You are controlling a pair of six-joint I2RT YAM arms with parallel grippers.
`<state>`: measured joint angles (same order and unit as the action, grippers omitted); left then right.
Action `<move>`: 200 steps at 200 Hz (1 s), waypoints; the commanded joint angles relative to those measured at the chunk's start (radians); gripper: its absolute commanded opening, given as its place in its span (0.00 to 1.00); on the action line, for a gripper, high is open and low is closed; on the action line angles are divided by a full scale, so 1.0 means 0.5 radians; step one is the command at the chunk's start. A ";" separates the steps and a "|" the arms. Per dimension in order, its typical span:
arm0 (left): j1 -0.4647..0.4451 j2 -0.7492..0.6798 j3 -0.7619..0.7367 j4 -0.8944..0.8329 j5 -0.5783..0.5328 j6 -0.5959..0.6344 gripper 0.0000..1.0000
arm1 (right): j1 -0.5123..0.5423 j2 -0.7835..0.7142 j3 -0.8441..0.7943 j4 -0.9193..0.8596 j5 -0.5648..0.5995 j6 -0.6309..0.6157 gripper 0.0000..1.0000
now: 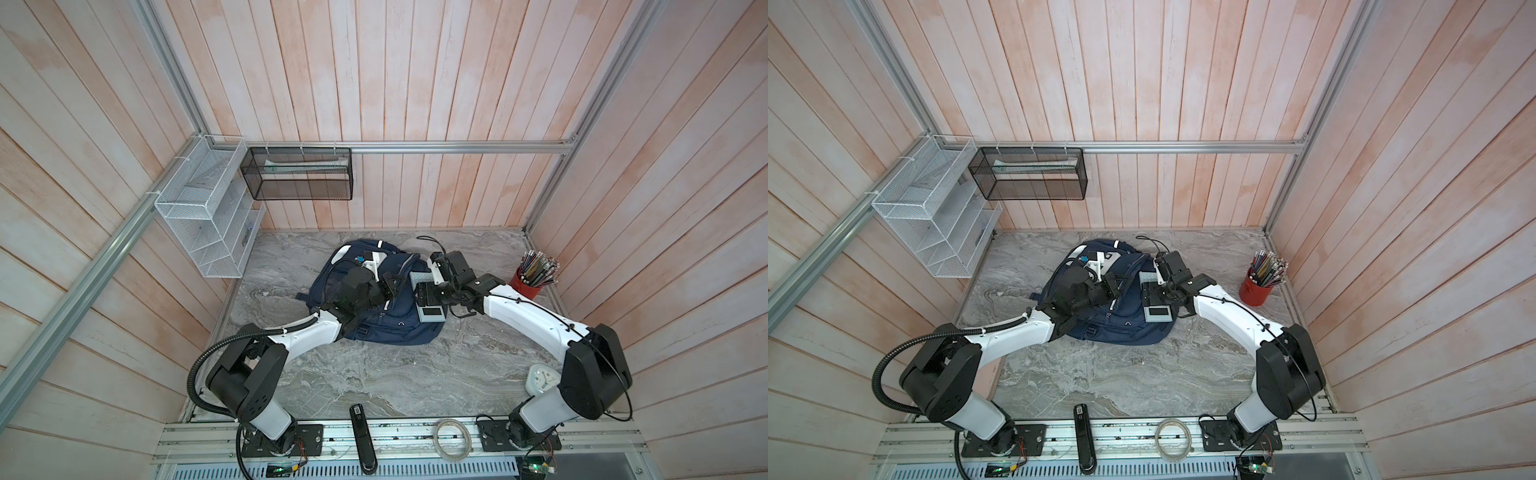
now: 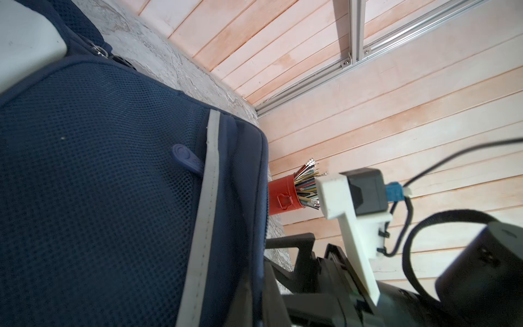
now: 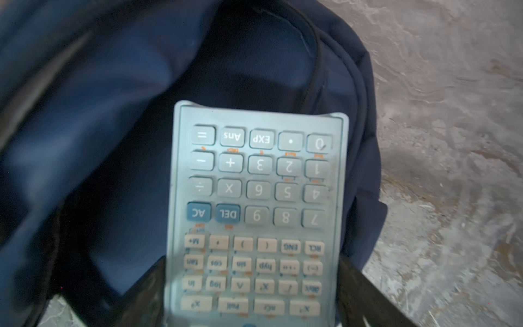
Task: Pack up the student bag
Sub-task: 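Carry the light-blue calculator with the right gripper into the backpack's open top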
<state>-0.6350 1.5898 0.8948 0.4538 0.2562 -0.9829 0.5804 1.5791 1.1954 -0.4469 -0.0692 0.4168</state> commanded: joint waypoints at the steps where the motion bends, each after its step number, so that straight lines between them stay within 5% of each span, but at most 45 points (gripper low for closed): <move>1: -0.070 -0.086 0.045 0.090 0.043 0.068 0.00 | -0.003 0.114 0.167 0.047 -0.157 0.054 0.75; 48: -0.163 -0.102 0.061 -0.049 -0.129 0.201 0.00 | 0.023 0.307 0.386 0.041 -0.206 0.072 0.98; 87: -0.133 -0.108 0.040 -0.039 -0.116 0.197 0.00 | 0.003 0.181 0.230 0.169 -0.314 0.128 0.98; 138: -0.108 -0.109 0.021 -0.026 -0.069 0.174 0.00 | -0.021 0.003 -0.124 0.184 -0.430 0.156 0.80; 200: -0.126 -0.076 0.031 -0.015 -0.031 0.150 0.00 | -0.013 -0.129 -0.439 0.674 -0.666 0.361 0.51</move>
<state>-0.6781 1.5673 0.8951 0.3809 0.1867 -0.9016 0.5697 1.5150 0.9848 -0.2195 -0.3359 0.5522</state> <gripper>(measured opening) 0.065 0.521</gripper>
